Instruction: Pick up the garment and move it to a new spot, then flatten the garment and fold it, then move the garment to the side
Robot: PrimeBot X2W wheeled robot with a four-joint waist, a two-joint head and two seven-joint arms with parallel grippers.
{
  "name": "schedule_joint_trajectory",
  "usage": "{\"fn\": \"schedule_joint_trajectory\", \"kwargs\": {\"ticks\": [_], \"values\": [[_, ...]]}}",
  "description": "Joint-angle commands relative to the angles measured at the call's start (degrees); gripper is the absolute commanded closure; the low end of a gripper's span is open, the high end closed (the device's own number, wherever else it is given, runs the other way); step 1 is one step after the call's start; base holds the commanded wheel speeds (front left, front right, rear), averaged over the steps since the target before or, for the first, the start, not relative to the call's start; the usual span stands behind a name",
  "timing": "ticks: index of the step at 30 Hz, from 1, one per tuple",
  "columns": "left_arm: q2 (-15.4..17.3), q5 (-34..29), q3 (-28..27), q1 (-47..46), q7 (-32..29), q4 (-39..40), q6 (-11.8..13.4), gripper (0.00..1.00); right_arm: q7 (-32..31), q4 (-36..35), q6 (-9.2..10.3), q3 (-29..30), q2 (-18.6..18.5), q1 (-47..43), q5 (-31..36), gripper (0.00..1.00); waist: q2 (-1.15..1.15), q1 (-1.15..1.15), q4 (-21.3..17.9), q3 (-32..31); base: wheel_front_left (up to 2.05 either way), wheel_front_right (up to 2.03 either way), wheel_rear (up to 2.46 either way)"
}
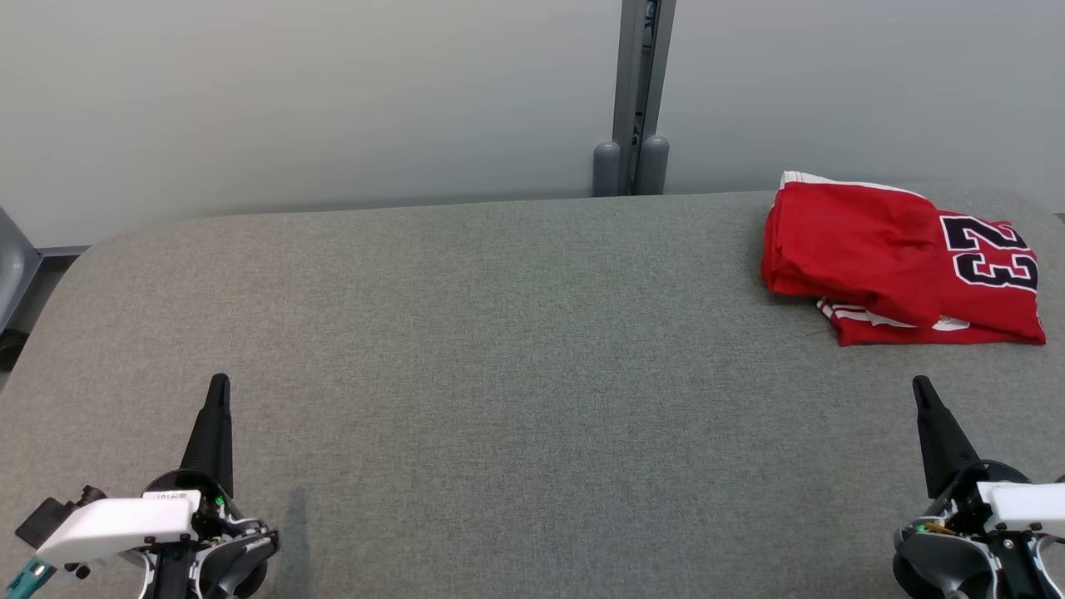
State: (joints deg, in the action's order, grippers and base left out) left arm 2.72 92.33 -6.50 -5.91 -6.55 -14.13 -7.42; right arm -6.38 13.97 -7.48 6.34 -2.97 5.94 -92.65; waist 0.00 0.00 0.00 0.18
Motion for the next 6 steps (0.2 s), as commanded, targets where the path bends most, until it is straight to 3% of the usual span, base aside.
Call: {"fn": "schedule_joint_trajectory", "kwargs": {"ticks": [1,6], "values": [[0.3,0.2,-0.2,-0.7,-0.2,0.2,-0.1,1.0,-0.2,0.1,-0.02,0.1,-0.1,0.5,0.2,1.0,0.0,0.0,0.0,0.0,0.0,0.0,0.0],[0.3,0.1,-0.1,-0.7,-0.2,0.2,-0.1,1.0,-0.2,0.1,-0.02,0.1,-0.1,0.5,0.2,1.0,0.0,0.0,0.0,0.0,0.0,0.0,0.0]]}}
